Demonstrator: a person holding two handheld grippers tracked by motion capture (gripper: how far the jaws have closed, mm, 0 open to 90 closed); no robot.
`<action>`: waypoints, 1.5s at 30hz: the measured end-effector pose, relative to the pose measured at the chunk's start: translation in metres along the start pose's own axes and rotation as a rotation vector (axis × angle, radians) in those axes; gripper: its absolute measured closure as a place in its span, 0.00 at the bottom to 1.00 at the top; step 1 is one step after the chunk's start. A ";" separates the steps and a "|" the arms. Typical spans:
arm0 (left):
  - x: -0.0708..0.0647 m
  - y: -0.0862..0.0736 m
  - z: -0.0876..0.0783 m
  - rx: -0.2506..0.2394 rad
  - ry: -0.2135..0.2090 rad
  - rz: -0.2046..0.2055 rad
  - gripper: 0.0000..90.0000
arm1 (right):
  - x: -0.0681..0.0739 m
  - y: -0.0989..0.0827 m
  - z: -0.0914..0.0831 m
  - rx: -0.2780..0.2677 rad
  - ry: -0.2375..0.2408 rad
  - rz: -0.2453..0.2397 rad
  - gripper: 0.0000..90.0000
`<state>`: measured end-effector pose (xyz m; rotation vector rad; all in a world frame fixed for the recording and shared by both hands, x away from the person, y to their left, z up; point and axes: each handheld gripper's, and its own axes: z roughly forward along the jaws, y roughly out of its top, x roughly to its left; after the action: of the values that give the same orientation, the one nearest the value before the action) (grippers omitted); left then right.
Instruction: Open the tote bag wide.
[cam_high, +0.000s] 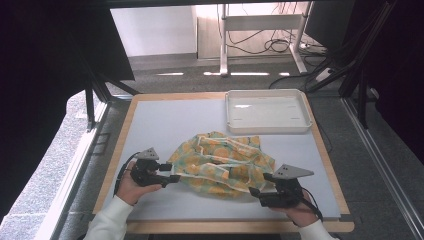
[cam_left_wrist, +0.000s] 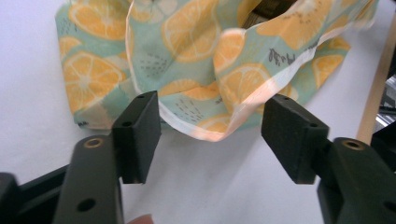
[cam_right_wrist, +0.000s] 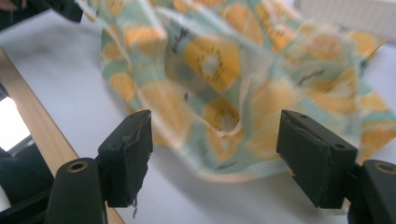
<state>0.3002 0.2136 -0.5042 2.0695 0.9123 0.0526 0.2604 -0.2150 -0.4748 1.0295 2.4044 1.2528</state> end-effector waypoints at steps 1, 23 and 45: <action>-0.001 0.001 -0.002 -0.007 -0.003 0.004 0.39 | -0.001 0.002 -0.003 -0.013 0.000 0.003 0.29; -0.010 0.054 -0.007 -0.099 0.016 0.044 0.44 | -0.023 0.065 0.017 -0.009 -0.034 0.020 0.42; -0.005 0.062 0.021 -0.092 0.007 0.012 0.68 | -0.025 0.072 0.042 0.004 0.025 0.009 0.95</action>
<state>0.3401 0.1730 -0.4721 1.9910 0.8858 0.1061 0.3335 -0.1780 -0.4460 1.0322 2.4241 1.2720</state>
